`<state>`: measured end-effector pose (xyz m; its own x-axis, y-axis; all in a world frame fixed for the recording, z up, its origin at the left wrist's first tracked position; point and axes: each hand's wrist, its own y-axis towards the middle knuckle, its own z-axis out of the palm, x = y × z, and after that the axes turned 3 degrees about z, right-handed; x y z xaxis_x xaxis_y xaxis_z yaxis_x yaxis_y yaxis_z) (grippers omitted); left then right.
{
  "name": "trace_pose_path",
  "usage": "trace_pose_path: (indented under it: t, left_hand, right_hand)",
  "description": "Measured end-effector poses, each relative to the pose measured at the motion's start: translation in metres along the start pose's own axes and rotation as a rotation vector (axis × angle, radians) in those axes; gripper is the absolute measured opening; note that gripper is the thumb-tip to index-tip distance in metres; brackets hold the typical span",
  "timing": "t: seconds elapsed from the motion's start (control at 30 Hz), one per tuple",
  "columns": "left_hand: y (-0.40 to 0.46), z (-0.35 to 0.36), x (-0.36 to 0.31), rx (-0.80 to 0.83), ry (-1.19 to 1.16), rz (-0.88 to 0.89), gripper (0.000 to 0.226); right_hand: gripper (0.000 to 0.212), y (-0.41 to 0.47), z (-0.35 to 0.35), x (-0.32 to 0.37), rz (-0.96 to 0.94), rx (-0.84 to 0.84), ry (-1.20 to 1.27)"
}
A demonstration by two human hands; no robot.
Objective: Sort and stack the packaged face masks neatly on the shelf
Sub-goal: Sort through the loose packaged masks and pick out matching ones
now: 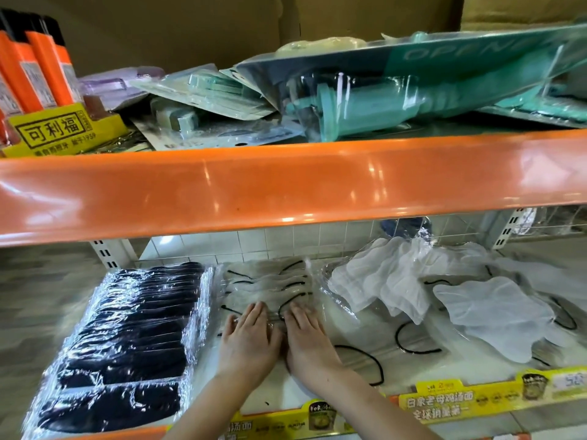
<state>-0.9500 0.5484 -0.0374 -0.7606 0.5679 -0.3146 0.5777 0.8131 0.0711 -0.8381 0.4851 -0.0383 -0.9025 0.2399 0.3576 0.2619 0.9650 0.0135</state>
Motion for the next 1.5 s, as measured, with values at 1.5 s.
trace_pose_path:
  t: [1.5]
  left_hand:
    - [-0.022,0.044,-0.093,-0.133,-0.086,0.231,0.050]
  right_hand:
    - [0.034,-0.070,-0.016,-0.087,0.220,-0.385,-0.221]
